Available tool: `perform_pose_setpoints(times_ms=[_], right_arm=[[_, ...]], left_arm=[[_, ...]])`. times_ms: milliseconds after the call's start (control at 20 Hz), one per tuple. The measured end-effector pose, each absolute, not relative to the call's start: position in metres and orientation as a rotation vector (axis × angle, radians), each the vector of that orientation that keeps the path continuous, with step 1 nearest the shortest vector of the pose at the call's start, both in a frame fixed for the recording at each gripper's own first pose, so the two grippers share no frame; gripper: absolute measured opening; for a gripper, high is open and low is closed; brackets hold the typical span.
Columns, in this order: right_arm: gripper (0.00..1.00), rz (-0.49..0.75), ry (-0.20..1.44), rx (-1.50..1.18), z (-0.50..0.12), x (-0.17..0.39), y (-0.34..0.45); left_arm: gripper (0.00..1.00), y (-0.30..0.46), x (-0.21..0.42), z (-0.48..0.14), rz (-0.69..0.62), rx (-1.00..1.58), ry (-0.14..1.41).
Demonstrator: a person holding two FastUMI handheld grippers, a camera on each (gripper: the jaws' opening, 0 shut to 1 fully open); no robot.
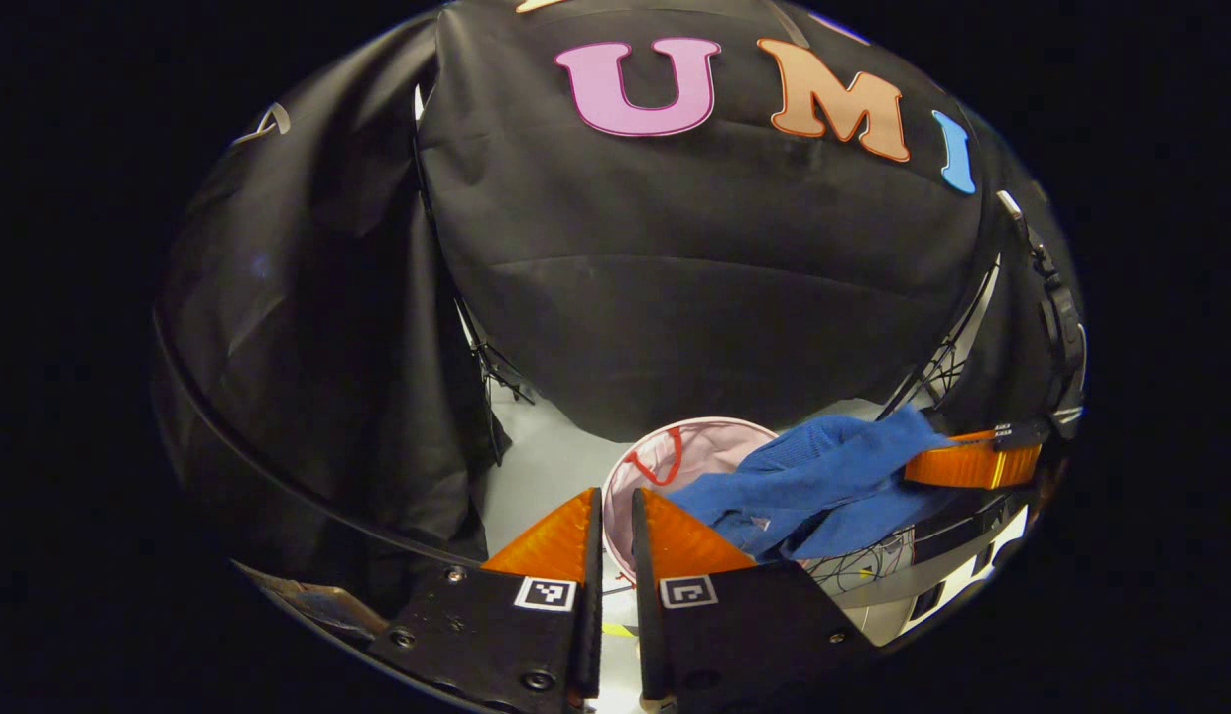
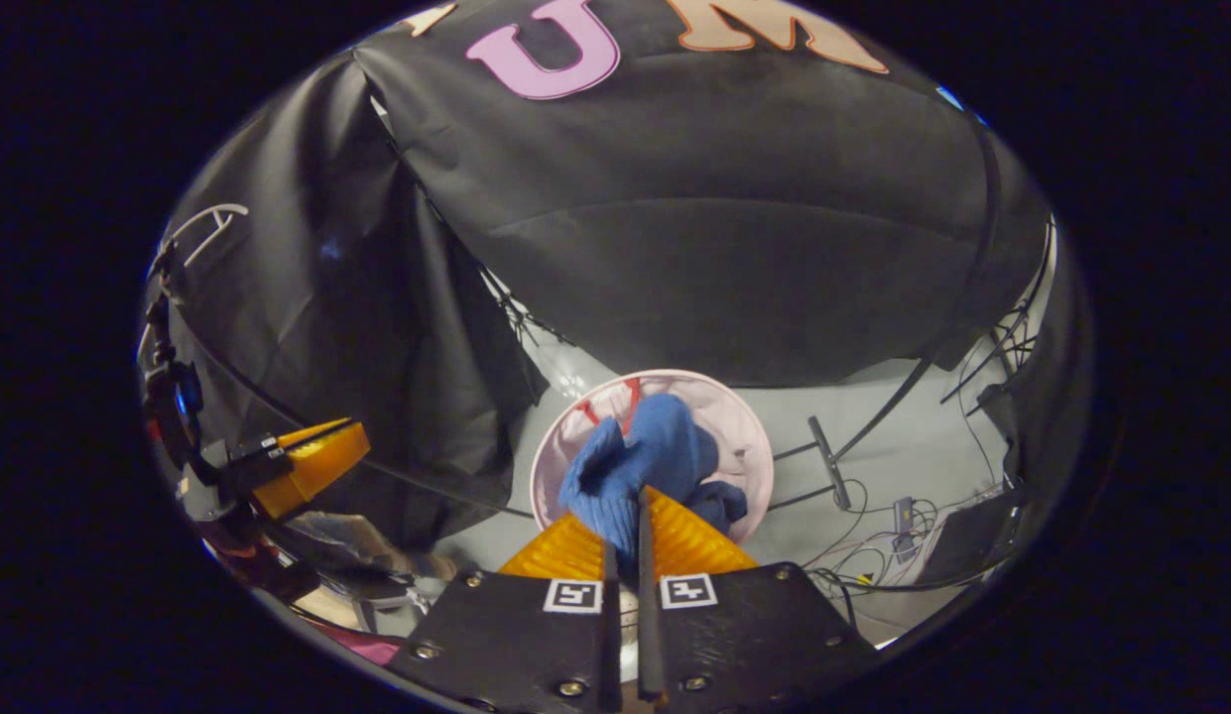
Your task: Grasp the clothes on the hanger with both hands and then place them into the laundry hamper below.
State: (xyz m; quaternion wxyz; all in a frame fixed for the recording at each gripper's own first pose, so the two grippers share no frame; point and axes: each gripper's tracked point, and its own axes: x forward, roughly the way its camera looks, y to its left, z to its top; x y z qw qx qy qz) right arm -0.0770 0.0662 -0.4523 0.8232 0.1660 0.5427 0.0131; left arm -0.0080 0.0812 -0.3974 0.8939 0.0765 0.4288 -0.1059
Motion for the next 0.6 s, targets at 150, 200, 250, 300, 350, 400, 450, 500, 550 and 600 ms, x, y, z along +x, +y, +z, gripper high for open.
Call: perform_pose_setpoints(times_ms=[150,200,250,300,350,400,450,500,550,600], right_arm=[[0.07,0.049,1.131,0.388,-0.445,-0.071,0.072],[0.07,0.047,1.121,0.391,-0.441,-0.066,0.072],[0.07,0.046,1.116,0.391,-0.440,-0.063,0.072],[0.07,0.045,1.111,0.393,-0.439,-0.060,0.071],[0.07,0.043,1.105,0.394,-0.437,-0.059,0.068],[0.07,0.042,1.101,0.395,-0.435,-0.057,0.066],[0.07,0.041,1.096,0.398,-0.432,-0.057,0.065],[0.07,0.039,1.090,0.402,-0.431,-0.054,0.063],[0.07,0.036,1.082,0.406,-0.429,-0.053,0.063],[0.07,0.035,1.074,0.409,-0.427,-0.052,0.062]], left_arm=[[0.18,0.077,-0.009,-0.397,-0.230,0.170,0.887],[0.17,0.075,-0.008,-0.396,-0.234,0.171,0.885],[0.17,0.073,-0.006,-0.395,-0.237,0.170,0.884],[0.18,0.071,-0.006,-0.395,-0.240,0.170,0.883],[0.18,0.069,-0.005,-0.395,-0.242,0.171,0.881],[0.17,0.069,-0.004,-0.394,-0.243,0.171,0.879],[0.17,0.068,-0.003,-0.394,-0.243,0.171,0.877],[0.17,0.068,-0.003,-0.392,-0.245,0.170,0.872],[0.17,0.067,-0.002,-0.390,-0.246,0.171,0.868],[0.17,0.068,-0.002,-0.388,-0.247,0.172,0.864]])
